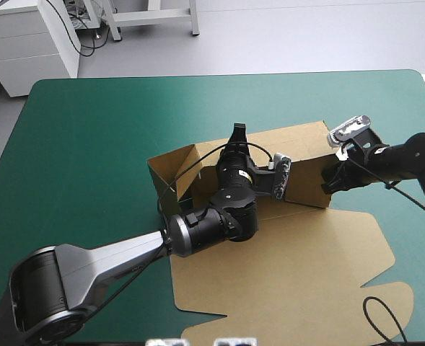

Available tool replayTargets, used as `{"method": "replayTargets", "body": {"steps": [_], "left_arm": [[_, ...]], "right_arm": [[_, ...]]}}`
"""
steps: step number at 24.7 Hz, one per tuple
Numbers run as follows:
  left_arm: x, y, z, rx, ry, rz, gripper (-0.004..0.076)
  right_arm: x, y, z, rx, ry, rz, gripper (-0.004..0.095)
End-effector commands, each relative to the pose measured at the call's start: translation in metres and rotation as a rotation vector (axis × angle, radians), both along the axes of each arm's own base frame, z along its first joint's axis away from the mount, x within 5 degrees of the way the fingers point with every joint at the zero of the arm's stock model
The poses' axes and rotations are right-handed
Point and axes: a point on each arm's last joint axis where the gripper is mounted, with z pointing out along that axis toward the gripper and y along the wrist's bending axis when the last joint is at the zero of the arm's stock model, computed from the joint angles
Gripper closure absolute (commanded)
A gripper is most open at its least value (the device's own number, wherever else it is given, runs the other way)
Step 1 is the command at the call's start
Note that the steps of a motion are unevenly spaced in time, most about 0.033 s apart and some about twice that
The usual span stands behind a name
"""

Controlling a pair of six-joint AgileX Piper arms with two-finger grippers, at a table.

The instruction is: Fold the box

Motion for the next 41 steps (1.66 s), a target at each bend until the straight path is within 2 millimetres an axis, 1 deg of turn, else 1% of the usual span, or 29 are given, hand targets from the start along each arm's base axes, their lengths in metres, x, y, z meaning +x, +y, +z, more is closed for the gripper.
{"method": "replayTargets", "body": {"steps": [1, 2, 3, 5, 7, 9, 11, 12, 16, 19, 22, 25, 26, 28, 31, 36, 41], "left_arm": [[-0.012, -0.005, 0.002, -0.097, 0.090, -0.031, 0.0731], [-0.012, -0.005, 0.002, -0.097, 0.090, -0.031, 0.0731], [-0.012, -0.005, 0.002, -0.096, 0.086, -0.034, 0.0731], [-0.012, -0.005, 0.003, -0.096, 0.083, -0.036, 0.0731], [-0.012, -0.005, 0.003, -0.097, 0.083, -0.035, 0.0731], [-0.012, -0.005, 0.003, -0.094, 0.084, -0.029, 0.0731], [-0.012, -0.004, 0.002, -0.089, 0.084, -0.023, 0.0731], [-0.012, -0.004, 0.002, -0.087, 0.085, -0.019, 0.0731], [-0.011, -0.004, 0.003, -0.097, 0.079, -0.023, 0.0729], [-0.011, -0.004, 0.003, -0.095, 0.072, -0.026, 0.0712], [-0.011, -0.004, 0.004, -0.090, 0.062, -0.028, 0.0583], [-0.008, -0.007, 0.008, -0.079, 0.011, -0.064, 0.0405], [-0.008, -0.007, 0.009, -0.078, -0.004, -0.065, 0.0389], [-0.009, -0.008, 0.013, -0.092, -0.030, -0.062, 0.0386], [-0.019, -0.014, 0.023, -0.104, -0.117, -0.088, 0.0386], [-0.047, -0.024, 0.045, -0.174, -0.222, -0.162, 0.0405], [-0.078, -0.027, 0.071, -0.280, -0.303, -0.230, 0.0428]], "right_arm": [[0.006, 0.003, 0.023, 0.063, -0.171, -0.013, 0.0541], [0.009, 0.003, 0.023, 0.077, -0.183, -0.017, 0.0544], [0.016, 0.004, 0.020, 0.107, -0.197, -0.032, 0.0561], [0.023, 0.005, 0.014, 0.141, -0.183, -0.047, 0.0585], [0.028, 0.007, 0.007, 0.184, -0.153, -0.059, 0.0643], [0.032, 0.009, 0.002, 0.225, -0.119, -0.066, 0.0756], [0.033, 0.010, -0.002, 0.236, -0.101, -0.064, 0.0897], [0.033, 0.010, -0.001, 0.238, -0.101, -0.065, 0.0924], [0.031, 0.011, -0.002, 0.246, -0.078, -0.050, 0.0911], [0.031, 0.010, -0.003, 0.244, -0.057, -0.074, 0.0911], [0.031, 0.006, -0.006, 0.213, -0.036, -0.110, 0.0911], [0.033, 0.003, -0.007, 0.206, -0.034, -0.179, 0.0911], [0.034, 0.002, -0.007, 0.203, -0.033, -0.191, 0.0911], [0.035, -0.001, -0.008, 0.180, -0.036, -0.216, 0.0911], [0.038, -0.005, -0.014, 0.164, -0.022, -0.260, 0.0911], [0.047, -0.005, -0.028, 0.176, 0.026, -0.294, 0.0911], [0.052, -0.007, -0.031, 0.185, 0.020, -0.327, 0.0911]]}}
